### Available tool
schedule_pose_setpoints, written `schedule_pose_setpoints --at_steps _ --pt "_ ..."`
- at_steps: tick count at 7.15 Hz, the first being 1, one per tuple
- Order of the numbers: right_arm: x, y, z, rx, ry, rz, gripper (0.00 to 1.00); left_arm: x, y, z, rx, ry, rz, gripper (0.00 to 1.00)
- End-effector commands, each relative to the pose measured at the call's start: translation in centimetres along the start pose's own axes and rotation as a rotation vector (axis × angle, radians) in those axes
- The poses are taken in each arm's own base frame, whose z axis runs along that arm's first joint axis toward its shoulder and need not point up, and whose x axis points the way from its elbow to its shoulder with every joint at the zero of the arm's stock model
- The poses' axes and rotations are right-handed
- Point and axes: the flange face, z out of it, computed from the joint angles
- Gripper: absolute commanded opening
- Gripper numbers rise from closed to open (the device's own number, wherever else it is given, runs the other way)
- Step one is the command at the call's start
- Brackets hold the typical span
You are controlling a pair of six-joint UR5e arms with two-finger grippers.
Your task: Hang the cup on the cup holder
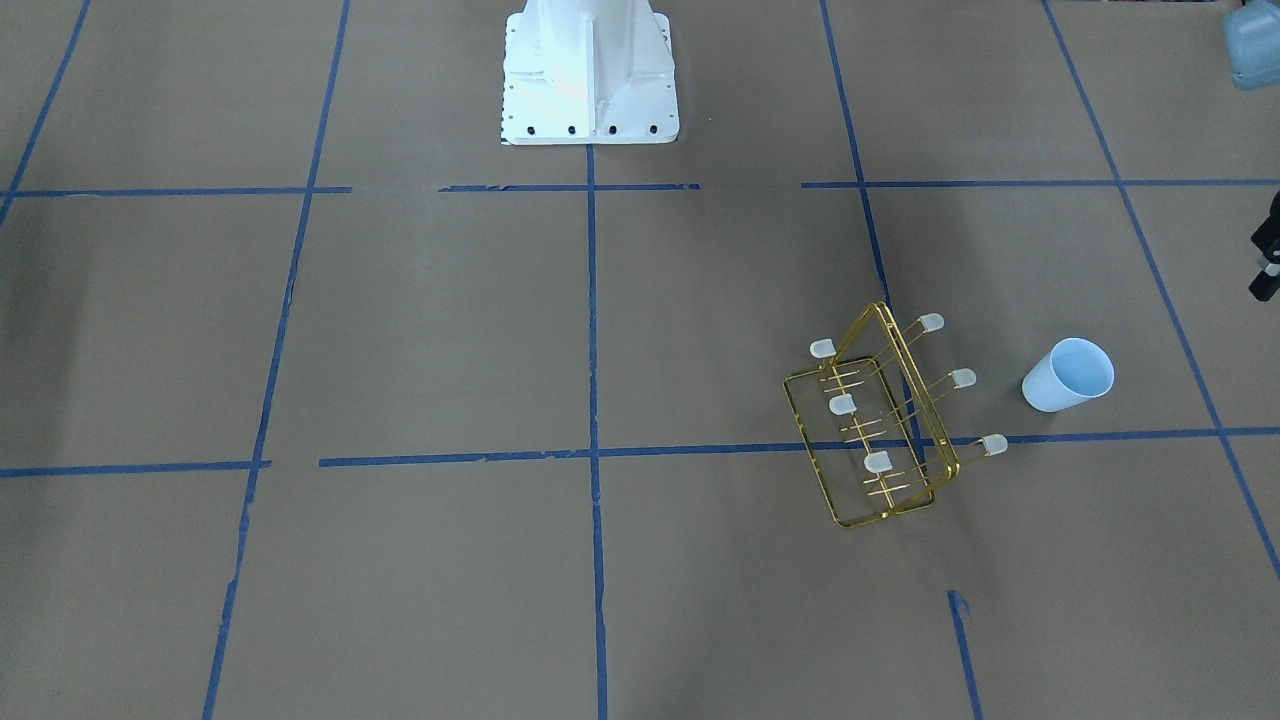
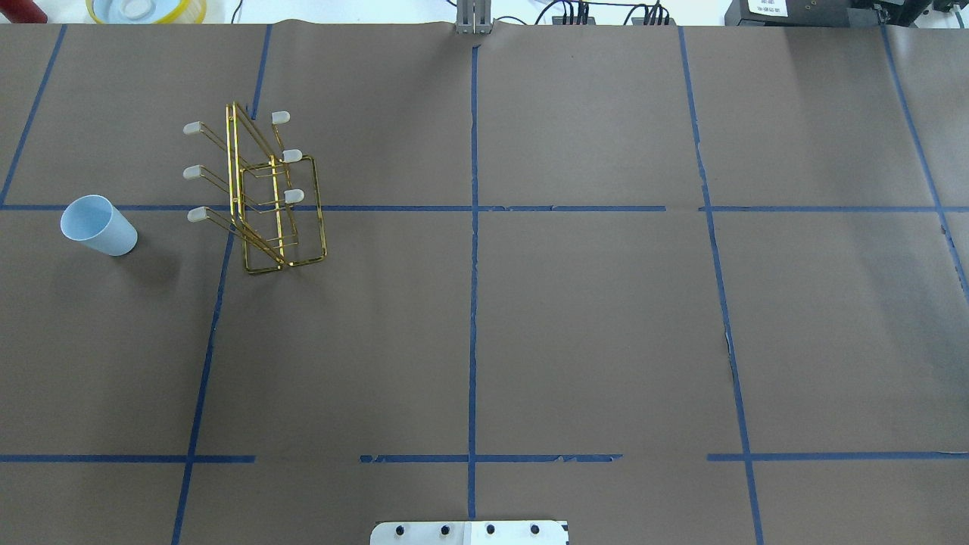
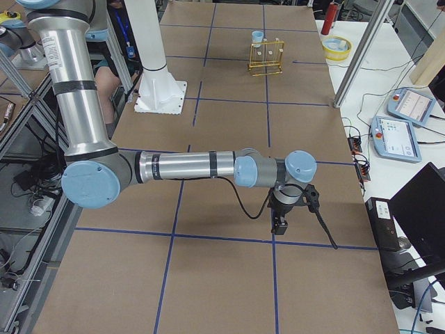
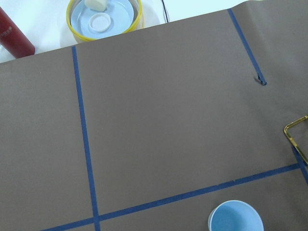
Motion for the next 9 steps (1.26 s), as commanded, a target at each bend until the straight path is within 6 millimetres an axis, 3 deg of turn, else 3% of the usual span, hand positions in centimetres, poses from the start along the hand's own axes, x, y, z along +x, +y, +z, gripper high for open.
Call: schedule_pose_setpoints --at_steps 1,2,4,9 --pt "0.0 0.0 0.0 0.0 0.0 -0.001 1.0 3.8 1.7 1.2 0.136 -0.016 -0.063 1.0" --pt "0.0 0.0 0.0 0.0 0.0 -0.001 1.0 5.9 3.3 2.4 0.205 0.011 -0.104 1.0" --pt "0.0 0.0 0.0 0.0 0.0 -0.001 1.0 8.1 7.3 4.1 0.299 0.041 -0.174 1.0" --pt "0.0 0.0 0.0 0.0 0.0 0.0 1.0 9.1 15.5 6.8 0.578 -0.034 -0.249 1.0"
